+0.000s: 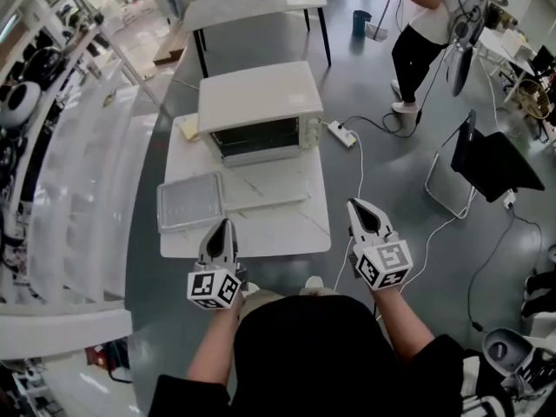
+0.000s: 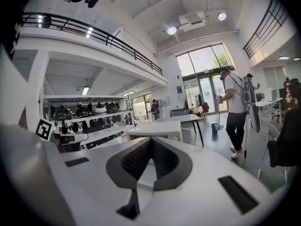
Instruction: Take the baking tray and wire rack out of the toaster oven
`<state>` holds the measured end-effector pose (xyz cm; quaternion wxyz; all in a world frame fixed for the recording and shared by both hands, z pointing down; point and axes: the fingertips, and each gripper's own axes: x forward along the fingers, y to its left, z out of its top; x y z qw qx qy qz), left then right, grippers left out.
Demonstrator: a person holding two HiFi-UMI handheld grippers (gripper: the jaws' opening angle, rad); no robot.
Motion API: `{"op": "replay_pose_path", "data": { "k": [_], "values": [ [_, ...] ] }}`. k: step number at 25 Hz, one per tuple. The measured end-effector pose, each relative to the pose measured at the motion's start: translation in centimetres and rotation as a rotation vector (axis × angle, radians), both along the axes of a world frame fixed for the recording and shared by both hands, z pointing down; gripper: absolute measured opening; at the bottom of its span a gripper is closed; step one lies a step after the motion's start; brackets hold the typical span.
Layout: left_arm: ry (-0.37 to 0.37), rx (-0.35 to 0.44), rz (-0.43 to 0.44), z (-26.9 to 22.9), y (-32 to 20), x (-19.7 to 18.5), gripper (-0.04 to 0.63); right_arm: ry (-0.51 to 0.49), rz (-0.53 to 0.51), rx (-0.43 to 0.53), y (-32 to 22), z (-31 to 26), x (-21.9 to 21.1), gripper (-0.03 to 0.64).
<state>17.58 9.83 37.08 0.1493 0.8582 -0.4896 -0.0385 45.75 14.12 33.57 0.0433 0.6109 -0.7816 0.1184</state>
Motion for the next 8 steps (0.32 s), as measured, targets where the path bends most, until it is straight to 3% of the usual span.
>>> {"op": "replay_pose_path", "data": {
  "k": [8],
  "values": [
    [0.007,0.008,-0.038,0.4,3.4,-0.2,0.018,-0.016,-0.045,0.002,3.0,0.7,-0.1,0.021]
  ]
}}
